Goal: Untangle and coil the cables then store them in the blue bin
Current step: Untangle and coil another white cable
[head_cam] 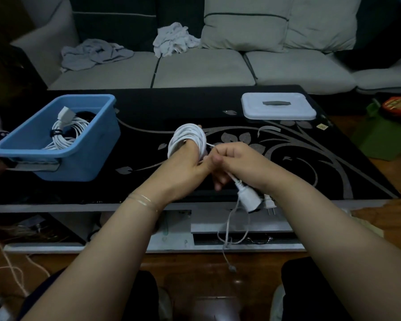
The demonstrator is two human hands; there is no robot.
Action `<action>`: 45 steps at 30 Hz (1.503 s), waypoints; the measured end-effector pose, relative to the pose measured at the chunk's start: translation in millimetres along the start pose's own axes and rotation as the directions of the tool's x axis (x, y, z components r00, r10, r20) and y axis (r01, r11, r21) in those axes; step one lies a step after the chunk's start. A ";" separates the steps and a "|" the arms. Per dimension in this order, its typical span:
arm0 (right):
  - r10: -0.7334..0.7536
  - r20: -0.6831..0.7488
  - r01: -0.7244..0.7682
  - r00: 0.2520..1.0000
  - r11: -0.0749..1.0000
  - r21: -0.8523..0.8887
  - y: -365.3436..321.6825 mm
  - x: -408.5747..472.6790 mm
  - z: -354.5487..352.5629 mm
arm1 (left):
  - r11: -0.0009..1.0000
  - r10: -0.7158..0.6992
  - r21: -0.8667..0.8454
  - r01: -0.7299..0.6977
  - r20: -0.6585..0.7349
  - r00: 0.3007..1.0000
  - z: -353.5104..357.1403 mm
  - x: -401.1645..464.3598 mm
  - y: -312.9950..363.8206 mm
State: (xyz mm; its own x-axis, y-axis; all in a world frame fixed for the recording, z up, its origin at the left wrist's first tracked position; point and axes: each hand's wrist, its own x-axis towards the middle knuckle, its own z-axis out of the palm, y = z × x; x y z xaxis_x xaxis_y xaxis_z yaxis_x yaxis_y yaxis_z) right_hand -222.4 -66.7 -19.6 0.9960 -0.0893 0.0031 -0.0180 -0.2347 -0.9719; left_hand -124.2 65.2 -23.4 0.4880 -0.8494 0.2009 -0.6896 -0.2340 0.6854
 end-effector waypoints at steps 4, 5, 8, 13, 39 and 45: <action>0.112 0.112 -0.141 0.987 0.944 0.299 -3.5 -0.2 -0.2 | 0.975 -0.067 0.210 0.065 0.004 0.998 -2.1 -4.3 6.1; 0.118 0.124 -0.153 0.985 0.932 0.329 -3.8 -0.7 -1.9 | 0.960 -0.078 0.270 0.075 -0.001 0.997 -4.0 -4.6 7.3; 0.105 0.074 -0.119 0.992 0.967 0.225 -2.2 -0.1 -6.3 | 0.929 -0.104 0.355 0.107 -0.030 0.994 -5.8 -3.1 3.5; -0.017 -0.257 -0.029 0.966 0.984 -0.174 0.7 2.6 -17.0 | 0.978 -0.104 0.187 0.092 0.056 0.993 -1.7 -5.1 -0.9; -0.215 -0.342 -0.011 0.915 0.833 -0.553 15.4 -6.7 12.2 | 0.626 -0.213 -0.679 0.383 0.324 0.922 21.1 4.1 10.1; -0.266 -0.429 -0.106 0.863 0.735 -0.670 12.5 -1.7 12.7 | 0.596 -0.333 -0.716 0.363 0.191 0.923 31.9 9.3 18.3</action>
State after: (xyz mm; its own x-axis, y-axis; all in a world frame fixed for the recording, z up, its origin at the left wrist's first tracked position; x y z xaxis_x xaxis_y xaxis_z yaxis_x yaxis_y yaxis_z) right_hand -223.2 -57.2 -34.8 0.8271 -0.4297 0.3622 -0.1775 -0.8112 -0.5571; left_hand -149.3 37.9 -31.3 0.5781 -0.7967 -0.1763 0.1496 -0.1089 0.9827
